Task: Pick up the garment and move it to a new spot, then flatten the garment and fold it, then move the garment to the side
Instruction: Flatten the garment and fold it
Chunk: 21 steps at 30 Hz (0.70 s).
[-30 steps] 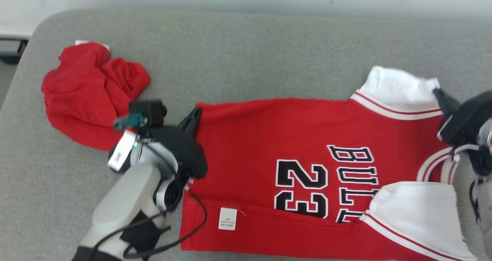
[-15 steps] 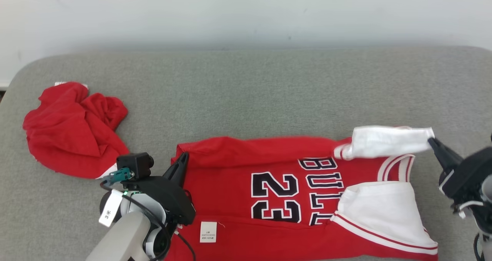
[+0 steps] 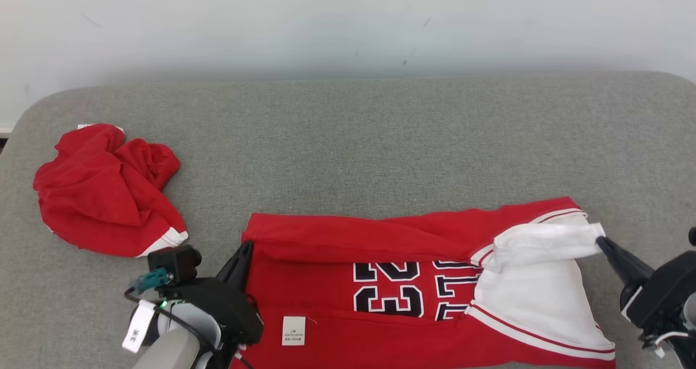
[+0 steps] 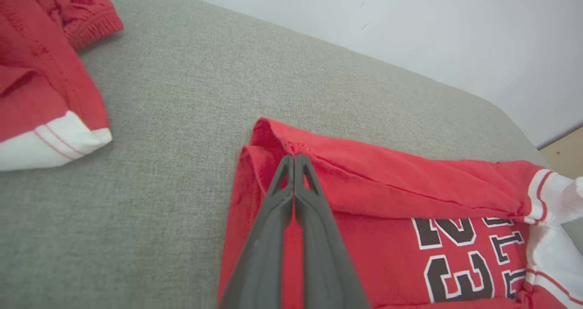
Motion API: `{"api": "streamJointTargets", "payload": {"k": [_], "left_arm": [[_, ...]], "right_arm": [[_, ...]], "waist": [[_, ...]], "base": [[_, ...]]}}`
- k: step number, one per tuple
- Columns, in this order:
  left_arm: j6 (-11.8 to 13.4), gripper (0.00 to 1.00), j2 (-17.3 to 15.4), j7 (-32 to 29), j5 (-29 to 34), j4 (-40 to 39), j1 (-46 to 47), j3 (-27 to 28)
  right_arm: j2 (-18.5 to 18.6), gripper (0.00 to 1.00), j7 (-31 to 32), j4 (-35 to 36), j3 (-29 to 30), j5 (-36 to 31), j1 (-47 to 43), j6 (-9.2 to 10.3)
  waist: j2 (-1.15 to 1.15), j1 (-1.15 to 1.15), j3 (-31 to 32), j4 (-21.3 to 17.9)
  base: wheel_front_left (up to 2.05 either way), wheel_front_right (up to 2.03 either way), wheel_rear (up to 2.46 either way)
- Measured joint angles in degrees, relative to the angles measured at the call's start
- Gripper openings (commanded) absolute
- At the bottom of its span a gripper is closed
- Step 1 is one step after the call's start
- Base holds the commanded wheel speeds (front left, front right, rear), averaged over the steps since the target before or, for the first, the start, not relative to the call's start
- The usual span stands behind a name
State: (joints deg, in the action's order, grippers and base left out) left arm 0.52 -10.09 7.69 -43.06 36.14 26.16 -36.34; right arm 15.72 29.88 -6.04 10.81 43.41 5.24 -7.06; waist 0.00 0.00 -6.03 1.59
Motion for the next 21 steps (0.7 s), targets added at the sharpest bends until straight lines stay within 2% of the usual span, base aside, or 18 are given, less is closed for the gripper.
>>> {"api": "streamJointTargets", "payload": {"k": [11, 21], "left_arm": [[0.6, 0.0, -0.5, -0.1, -0.8, -0.7, -2.0, 0.0], [1.2, 0.0, -0.8, -1.0, -1.1, -1.5, -4.1, 0.0]], "right_arm": [[-0.1, 0.0, 2.8, 5.9, 1.5, 3.8, -8.3, -0.01], [-0.2, 0.0, 4.5, 8.3, 2.2, 6.1, -12.8, -0.01]], "waist": [[0.0, 0.0, 0.2, 1.2], [0.0, 0.0, 0.2, 1.0]], "base": [[0.0, 0.0, 0.0], [0.0, 0.0, 0.0]]}}
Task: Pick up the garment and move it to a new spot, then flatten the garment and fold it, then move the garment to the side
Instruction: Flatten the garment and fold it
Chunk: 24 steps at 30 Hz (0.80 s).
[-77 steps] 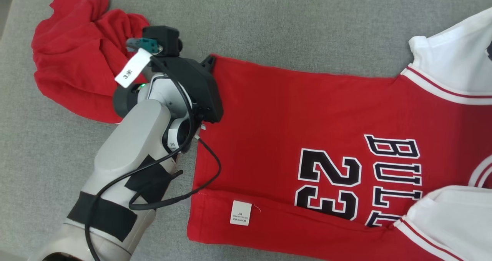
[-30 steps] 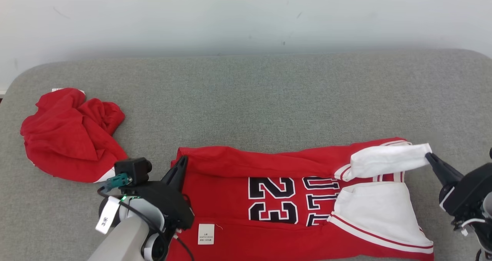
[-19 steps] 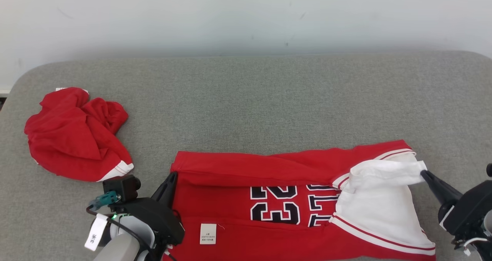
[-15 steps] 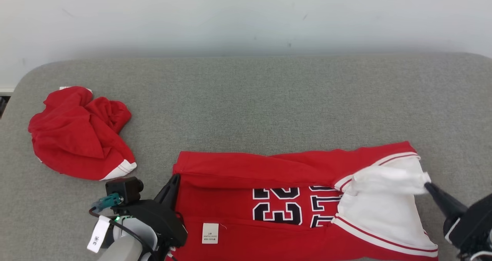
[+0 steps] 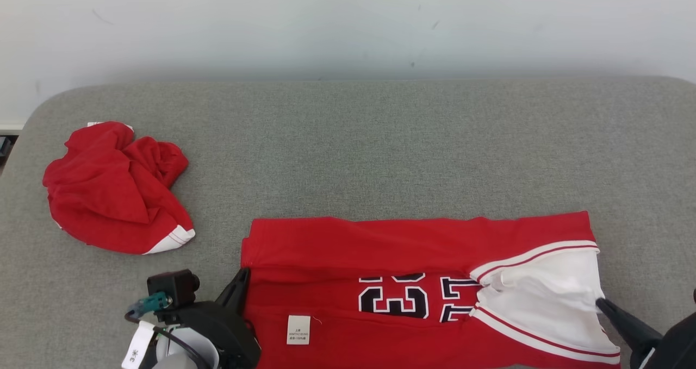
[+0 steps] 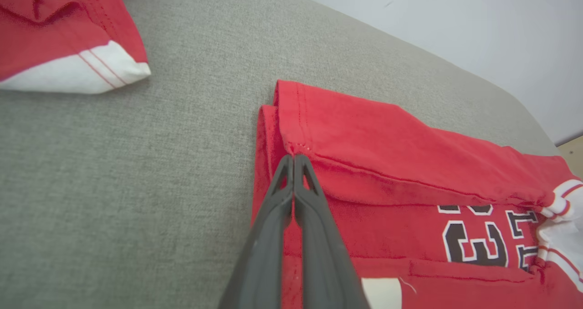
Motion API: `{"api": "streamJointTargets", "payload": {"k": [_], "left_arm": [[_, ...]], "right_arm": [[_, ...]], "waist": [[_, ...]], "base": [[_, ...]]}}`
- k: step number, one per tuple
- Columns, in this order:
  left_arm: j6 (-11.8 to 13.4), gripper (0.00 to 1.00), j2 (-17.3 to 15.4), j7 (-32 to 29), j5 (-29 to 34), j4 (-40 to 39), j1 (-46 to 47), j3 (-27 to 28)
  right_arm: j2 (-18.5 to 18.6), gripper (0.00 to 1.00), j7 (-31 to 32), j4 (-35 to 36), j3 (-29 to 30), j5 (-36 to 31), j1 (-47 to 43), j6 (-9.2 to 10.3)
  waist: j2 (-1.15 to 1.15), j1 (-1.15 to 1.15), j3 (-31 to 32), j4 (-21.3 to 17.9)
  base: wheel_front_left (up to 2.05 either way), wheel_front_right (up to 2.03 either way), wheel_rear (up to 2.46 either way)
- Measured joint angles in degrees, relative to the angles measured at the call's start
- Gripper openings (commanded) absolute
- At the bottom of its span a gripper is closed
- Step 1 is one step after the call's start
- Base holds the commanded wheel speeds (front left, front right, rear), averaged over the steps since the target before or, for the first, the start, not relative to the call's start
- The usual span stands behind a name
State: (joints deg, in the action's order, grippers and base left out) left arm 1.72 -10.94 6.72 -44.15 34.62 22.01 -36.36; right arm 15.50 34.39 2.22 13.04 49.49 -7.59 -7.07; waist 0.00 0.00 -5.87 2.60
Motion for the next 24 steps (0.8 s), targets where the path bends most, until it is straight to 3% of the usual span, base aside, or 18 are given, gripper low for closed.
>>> {"api": "streamJointTargets", "payload": {"k": [6, 7, 8, 9, 10, 17, 24], "left_arm": [[0.3, 0.0, 0.0, -0.7, -0.3, -0.2, -0.9, -0.4], [0.3, 0.1, -0.1, -0.9, -0.3, -0.2, -0.9, -0.4], [0.3, 0.56, -0.1, -1.2, -0.3, -0.2, -0.9, -0.6], [0.4, 1.0, -0.1, -1.2, -0.3, -0.1, -0.9, -0.7], [0.5, 1.0, -0.1, -1.5, -0.3, -0.1, -0.9, -0.8], [1.6, 1.0, -1.0, -1.4, -0.3, -0.1, -1.6, 0.2], [2.9, 1.0, -3.4, 5.1, -0.2, -3.3, -3.3, 3.9]], "right_arm": [[0.1, 0.0, 1.0, 0.0, 0.3, 0.0, -2.4, 0.01], [0.1, 0.0, 1.0, 0.0, 0.3, 0.0, -2.6, 0.01], [0.2, 0.05, 1.5, 0.0, 0.1, -0.1, -2.7, 0.01], [0.5, 0.48, 1.8, 0.0, -0.3, -0.3, -2.8, 0.01], [0.8, 1.0, 2.0, 0.0, -0.6, -1.0, -3.0, 0.01], [0.9, 1.0, 0.8, -0.4, 0.3, -4.0, -3.7, 1.78], [-0.2, 1.0, -6.9, 1.3, 2.0, -9.8, -1.2, 5.0]], "waist": [[0.0, 0.0, -0.1, -0.1], [0.0, 0.0, -0.1, -0.2], [0.0, 0.0, -0.2, -0.2], [0.0, 0.0, -0.2, -0.2], [0.0, 0.0, -0.3, -0.2], [0.0, 0.0, -0.2, -0.2], [-0.01, 0.0, 0.8, -0.3]], "base": [[0.0, 0.0, 0.0], [0.0, 0.0, 0.0], [0.0, 0.0, 0.0], [0.0, 0.0, 0.0], [0.0, 0.0, 0.0], [0.0, 0.0, 0.0], [0.0, 0.0, 0.0]]}}
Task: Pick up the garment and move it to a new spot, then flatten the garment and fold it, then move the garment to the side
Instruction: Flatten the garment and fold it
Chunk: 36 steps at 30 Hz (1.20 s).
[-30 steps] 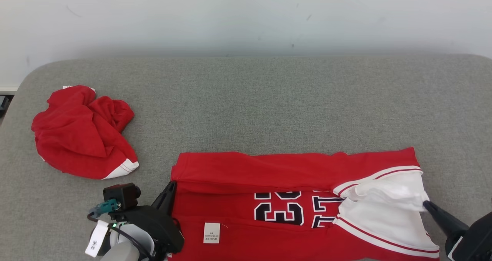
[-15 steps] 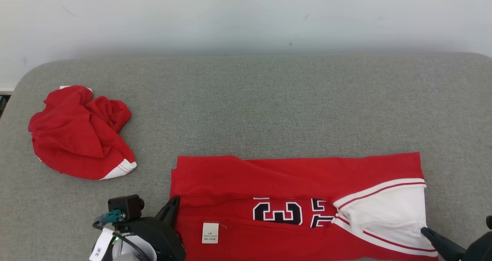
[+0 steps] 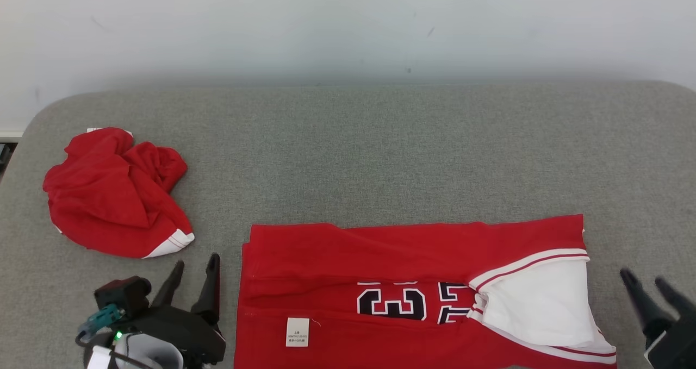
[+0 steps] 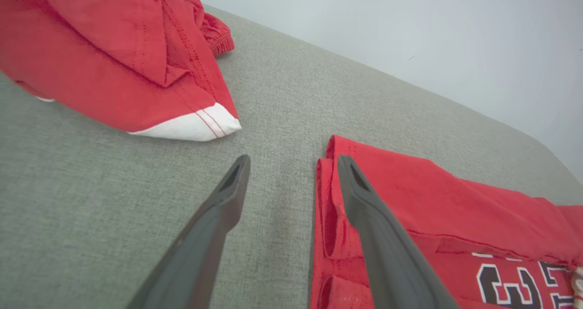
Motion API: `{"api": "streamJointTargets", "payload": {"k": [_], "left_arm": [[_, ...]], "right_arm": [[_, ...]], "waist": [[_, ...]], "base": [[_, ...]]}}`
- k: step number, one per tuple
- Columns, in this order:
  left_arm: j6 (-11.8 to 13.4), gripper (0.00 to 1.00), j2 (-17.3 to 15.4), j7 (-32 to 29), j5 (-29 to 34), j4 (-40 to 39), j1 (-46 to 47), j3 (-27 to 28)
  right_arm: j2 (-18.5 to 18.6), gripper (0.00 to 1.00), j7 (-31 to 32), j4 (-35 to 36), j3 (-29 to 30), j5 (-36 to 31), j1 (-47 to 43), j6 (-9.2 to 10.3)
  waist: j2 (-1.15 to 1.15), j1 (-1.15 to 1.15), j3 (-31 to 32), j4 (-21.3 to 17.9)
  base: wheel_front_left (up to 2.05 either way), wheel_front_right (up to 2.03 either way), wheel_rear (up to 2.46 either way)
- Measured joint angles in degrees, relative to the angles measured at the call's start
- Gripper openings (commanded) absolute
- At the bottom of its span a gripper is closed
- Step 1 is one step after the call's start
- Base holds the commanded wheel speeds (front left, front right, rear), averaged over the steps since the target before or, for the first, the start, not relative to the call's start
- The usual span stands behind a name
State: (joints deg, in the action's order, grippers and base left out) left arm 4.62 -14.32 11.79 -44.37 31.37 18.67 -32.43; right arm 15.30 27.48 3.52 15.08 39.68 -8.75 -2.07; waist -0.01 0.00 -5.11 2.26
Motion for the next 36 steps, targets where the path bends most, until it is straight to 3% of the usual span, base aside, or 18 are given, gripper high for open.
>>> {"api": "streamJointTargets", "payload": {"k": [3, 11, 16, 20, 26, 36], "left_arm": [[0.5, 1.0, -1.3, 2.0, 1.5, -2.8, -0.1, 0.6], [1.5, 1.0, -4.2, 2.6, 8.7, -9.3, -2.2, 1.4], [2.4, 1.0, -5.8, 2.6, 12.1, -12.8, -5.5, 4.7], [2.5, 1.0, -5.5, 2.6, 12.7, -15.4, -8.7, 8.1], [2.5, 1.0, -2.4, 2.6, 14.5, -18.5, -15.0, 15.3], [2.5, 1.0, -1.0, 2.6, 18.3, -23.2, -19.9, 17.1]], "right_arm": [[-1.5, 1.0, -5.1, 1.6, -0.2, -4.0, 2.4, 1.47], [-7.9, 1.0, -16.6, 2.2, -5.3, -10.6, 4.1, 3.13], [-10.3, 1.0, -21.1, 1.1, -9.1, -13.3, 5.4, 3.15], [-10.7, 1.0, -23.3, -1.3, -10.9, -13.9, 5.7, 3.07], [-10.8, 1.0, -26.1, -4.6, -13.0, -14.7, 6.0, 2.48], [-11.5, 1.0, -27.5, -8.8, -15.6, -16.0, 7.0, 2.11]], "waist": [[0.0, 0.0, 0.4, -0.1], [0.0, 0.0, 1.6, 0.1], [0.0, 0.0, 2.5, 0.4], [0.0, 0.0, 3.2, 0.6], [0.0, 0.0, 4.7, 1.2], [0.0, 0.0, 6.6, 1.4]], "base": [[0.0, 0.0, 0.0], [0.0, 0.0, 0.0], [0.0, 0.0, 0.0], [0.0, 0.0, 0.0], [0.0, 0.0, 0.0], [0.0, 0.0, 0.0]]}}
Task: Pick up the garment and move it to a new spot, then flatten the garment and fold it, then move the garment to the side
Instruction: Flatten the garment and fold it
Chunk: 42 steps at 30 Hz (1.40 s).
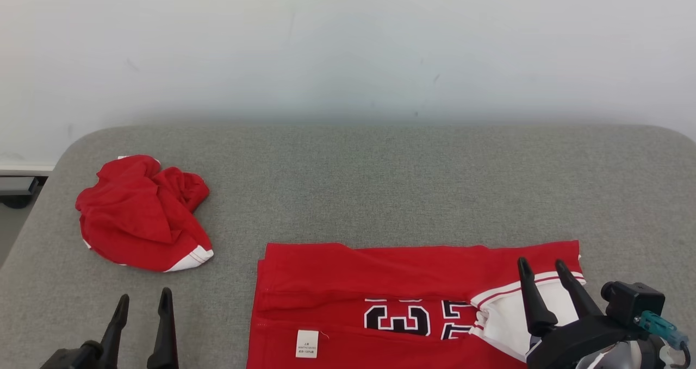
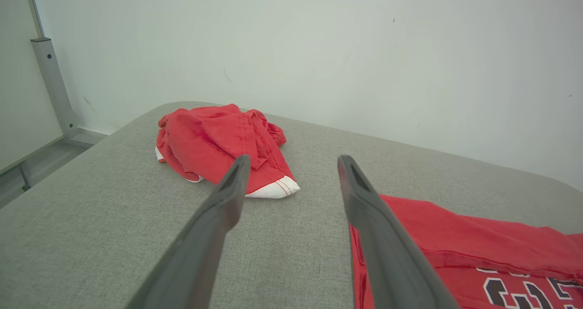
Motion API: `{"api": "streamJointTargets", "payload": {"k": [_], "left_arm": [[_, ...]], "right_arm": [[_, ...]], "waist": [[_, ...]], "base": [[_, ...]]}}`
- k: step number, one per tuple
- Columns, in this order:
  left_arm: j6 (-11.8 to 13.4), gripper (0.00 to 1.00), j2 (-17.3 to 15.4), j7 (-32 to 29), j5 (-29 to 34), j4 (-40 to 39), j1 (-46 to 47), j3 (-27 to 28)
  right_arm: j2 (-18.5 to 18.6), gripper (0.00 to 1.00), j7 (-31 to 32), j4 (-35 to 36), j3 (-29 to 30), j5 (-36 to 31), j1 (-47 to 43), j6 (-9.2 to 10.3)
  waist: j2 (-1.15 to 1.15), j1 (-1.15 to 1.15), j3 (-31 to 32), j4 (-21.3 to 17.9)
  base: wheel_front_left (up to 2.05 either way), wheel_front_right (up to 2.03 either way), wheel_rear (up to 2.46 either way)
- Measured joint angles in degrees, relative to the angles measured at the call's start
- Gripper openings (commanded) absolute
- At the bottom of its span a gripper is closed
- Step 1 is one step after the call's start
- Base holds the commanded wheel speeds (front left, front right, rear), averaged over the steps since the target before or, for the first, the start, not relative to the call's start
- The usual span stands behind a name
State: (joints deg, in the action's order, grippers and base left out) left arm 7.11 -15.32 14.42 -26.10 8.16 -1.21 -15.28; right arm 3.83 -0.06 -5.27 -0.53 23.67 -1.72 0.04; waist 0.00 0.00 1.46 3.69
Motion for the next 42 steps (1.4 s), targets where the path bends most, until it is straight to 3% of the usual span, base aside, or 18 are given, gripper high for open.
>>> {"api": "streamJointTargets", "payload": {"k": [13, 28, 35, 42], "left_arm": [[0.0, 1.0, 0.5, 0.0, 0.9, -2.5, -2.3, -0.7], [0.0, 1.0, 1.1, -0.8, 2.7, -4.7, -2.9, -0.6], [0.0, 1.0, 1.3, -1.4, 3.9, -5.2, -3.1, -0.7], [0.0, 1.0, 1.9, -2.4, 4.5, -5.7, -3.1, -1.7]], "right_arm": [[-0.3, 1.0, -1.8, -3.3, 0.4, 0.0, 0.0, 1.48], [-0.2, 1.0, -2.5, -4.4, 0.4, 0.0, 0.3, 1.55], [2.5, 1.0, 5.0, -7.1, 2.3, -0.8, 0.8, 5.06], [5.5, 1.0, 14.2, -12.1, 3.5, -1.7, 2.8, 6.09]], "waist": [[0.0, -0.01, 0.5, -1.4], [0.0, 0.0, 0.2, -2.2], [0.0, 0.0, 0.3, -2.3], [0.0, -0.01, 0.1, -2.2]], "base": [[0.0, 0.0, 0.0], [0.0, 0.0, 0.0], [0.0, 0.0, 0.0], [0.0, 0.0, 0.0]]}}
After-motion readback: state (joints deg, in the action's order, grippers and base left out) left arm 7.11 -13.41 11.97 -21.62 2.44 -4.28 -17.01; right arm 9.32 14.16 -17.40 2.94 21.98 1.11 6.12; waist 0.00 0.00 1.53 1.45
